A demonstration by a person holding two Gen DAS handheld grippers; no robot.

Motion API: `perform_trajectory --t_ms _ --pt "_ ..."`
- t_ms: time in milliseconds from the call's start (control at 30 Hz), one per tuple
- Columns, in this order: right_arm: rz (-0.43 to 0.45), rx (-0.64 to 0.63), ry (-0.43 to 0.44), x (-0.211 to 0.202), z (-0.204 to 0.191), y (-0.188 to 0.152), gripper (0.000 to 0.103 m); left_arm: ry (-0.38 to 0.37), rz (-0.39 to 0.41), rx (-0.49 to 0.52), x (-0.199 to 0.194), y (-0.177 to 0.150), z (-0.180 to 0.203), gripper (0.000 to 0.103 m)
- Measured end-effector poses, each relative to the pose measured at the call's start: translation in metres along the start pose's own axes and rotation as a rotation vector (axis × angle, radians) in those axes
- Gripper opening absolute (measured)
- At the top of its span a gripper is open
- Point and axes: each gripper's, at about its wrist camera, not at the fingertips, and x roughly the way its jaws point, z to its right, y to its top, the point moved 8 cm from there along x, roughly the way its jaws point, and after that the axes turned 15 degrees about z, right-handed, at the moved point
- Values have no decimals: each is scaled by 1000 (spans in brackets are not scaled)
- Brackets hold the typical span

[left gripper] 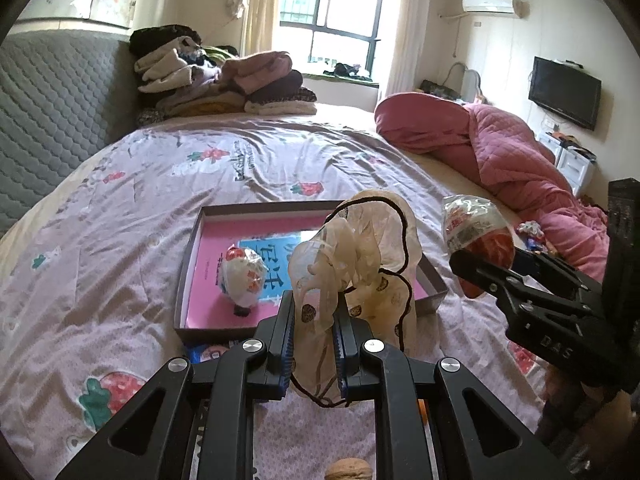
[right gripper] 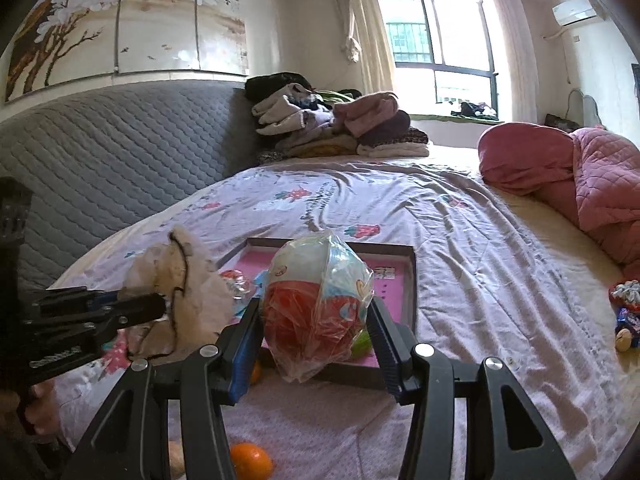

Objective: Organize objects
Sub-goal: 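Lift the mesh bag with the left gripper while the right carries the clear bag, then lower both bags into the tray with the left and right grippers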

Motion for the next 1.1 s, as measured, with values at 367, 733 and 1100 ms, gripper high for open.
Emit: perform_trajectory --t_ms 367,733,1100 --pt "31 -51 -33 16 5 20 52 -12 17 -6 8 13 -2 17" --pt "50 -71 -39 25 9 27 52 -27 47 -42 18 37 -12 17" --pt "79 -121 -53 41 9 36 52 -11 74 -62 27 52 -27 17"
